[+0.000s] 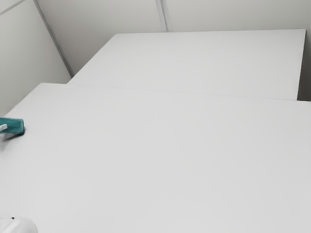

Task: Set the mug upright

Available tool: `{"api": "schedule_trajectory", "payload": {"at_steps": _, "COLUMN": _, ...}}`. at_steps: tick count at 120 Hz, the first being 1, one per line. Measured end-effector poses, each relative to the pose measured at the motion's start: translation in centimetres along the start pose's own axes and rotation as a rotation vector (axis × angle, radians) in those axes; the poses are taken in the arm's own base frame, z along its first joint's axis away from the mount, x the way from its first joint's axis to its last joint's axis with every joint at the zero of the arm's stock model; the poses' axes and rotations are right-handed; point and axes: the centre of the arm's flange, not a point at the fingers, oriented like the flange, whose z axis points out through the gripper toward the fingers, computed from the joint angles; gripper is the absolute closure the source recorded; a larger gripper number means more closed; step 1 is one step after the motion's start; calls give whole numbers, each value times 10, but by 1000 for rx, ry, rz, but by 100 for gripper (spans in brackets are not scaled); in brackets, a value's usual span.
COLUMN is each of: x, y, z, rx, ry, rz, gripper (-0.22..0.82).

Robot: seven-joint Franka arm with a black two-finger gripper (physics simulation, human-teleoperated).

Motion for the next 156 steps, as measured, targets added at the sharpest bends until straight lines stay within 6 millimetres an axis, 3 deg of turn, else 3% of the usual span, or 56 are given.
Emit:
{"api": "schedule_trajectory", "payload": {"at_steps": 21, "x": 14, "y": -3, "z": 2, "rx": 1, "ry": -3, "rz": 19, "gripper": 71}}
{"api": "schedule_trajectory", "payload": {"at_steps": 52, "x": 64, "y": -2, "z": 2, "rx": 6, "ry": -41, "rz": 70, "gripper": 77}}
{"api": "schedule_trajectory", "payload": {"at_steps": 63, "x": 91, "y": 18, "z": 12, "rx": -15, "ry": -83, "rz": 69, "gripper": 78}}
{"api": "schedule_trajectory", "payload": {"at_steps": 72, "x": 127, "y": 43, "z": 36, "rx": -40, "ry": -139, "rz": 88, "gripper": 79}}
{"api": "schedule_trajectory", "payload": {"at_steps": 88, "x": 192, "y": 113, "z": 109, "rx": -105, "ry": -236, "rz": 115, "gripper": 79}}
{"api": "schedule_trajectory", "payload": {"at_steps": 100, "x": 228, "y": 174, "z": 188, "rx": -160, "ry": -316, "rz": 143, "gripper": 79}}
{"api": "schedule_trajectory", "payload": {"at_steps": 114, "x": 265, "y": 265, "z": 255, "rx": -212, "ry": -405, "rz": 182, "gripper": 79}}
{"api": "schedule_trajectory", "payload": {"at_steps": 137, "x": 328, "y": 394, "z": 328, "rx": -315, "ry": -703, "rz": 452, "gripper": 78}}
{"api": "schedule_trajectory", "payload": {"at_steps": 156, "x": 330, "y": 467, "z": 357, "rx": -314, "ry": -895, "rz": 496, "gripper": 78}}
